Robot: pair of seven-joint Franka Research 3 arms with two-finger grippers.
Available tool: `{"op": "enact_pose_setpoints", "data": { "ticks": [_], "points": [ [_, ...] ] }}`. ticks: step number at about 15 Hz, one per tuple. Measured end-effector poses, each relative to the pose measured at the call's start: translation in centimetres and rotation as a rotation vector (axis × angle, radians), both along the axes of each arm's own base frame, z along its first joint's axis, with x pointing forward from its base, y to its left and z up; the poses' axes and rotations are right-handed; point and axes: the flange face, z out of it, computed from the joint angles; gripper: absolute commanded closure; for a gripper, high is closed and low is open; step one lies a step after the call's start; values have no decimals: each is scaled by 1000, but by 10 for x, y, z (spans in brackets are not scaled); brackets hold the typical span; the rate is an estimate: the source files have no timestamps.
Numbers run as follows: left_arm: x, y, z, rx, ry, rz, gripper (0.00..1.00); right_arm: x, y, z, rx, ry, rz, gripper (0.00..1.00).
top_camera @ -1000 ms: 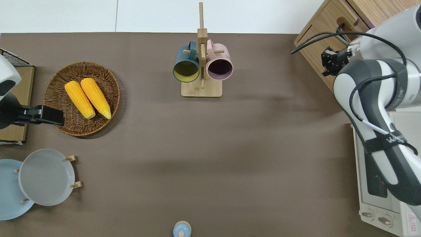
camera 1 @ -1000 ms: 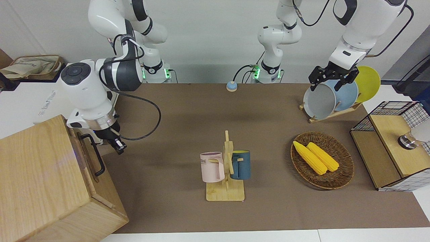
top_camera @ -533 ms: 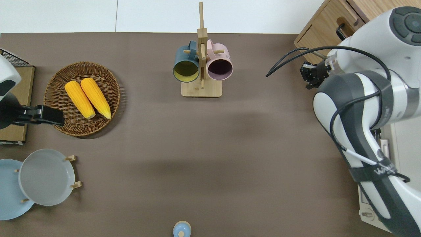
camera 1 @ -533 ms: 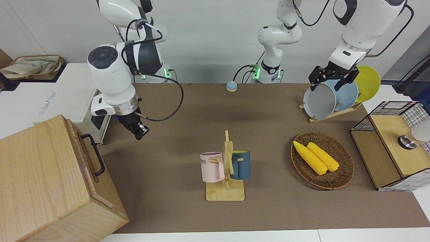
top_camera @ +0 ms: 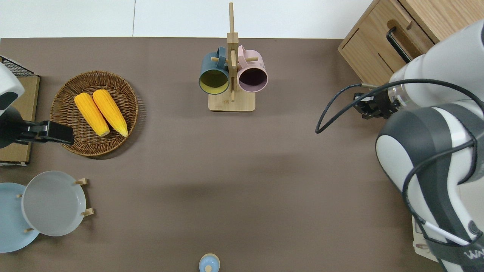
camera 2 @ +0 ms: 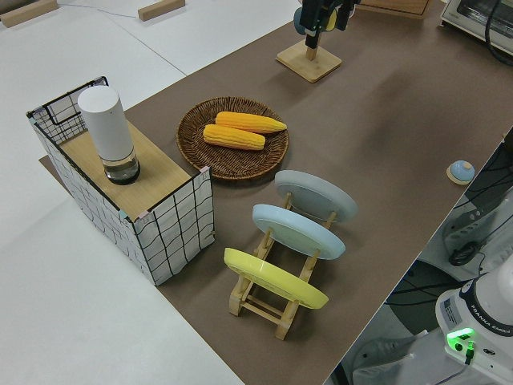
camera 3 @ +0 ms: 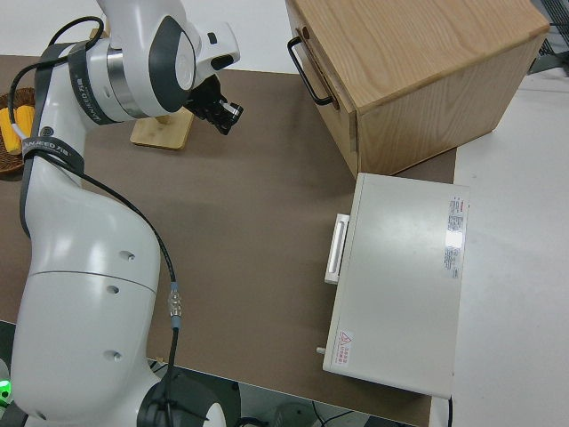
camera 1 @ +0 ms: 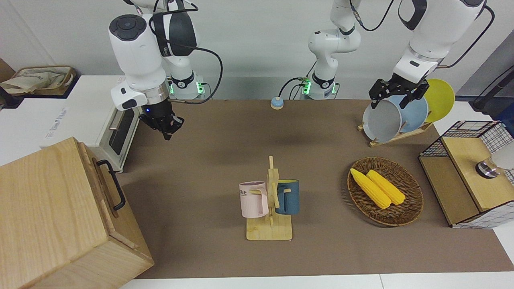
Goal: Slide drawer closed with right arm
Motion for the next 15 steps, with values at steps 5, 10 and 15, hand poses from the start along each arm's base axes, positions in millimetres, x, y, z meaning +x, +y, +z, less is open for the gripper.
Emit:
{"op": "enact_pose_setpoints", "data": {
  "ticks": [5,10,15],
  "points": [
    [0,0,0,0,0,0,7,-10,-2,13,19,-10,59,992],
    [0,0,0,0,0,0,7,-14,-14,18,61,13,81,13],
    [0,0,0,0,0,0,7,-14,-23,18,67,17,79,13]
  ]
}}
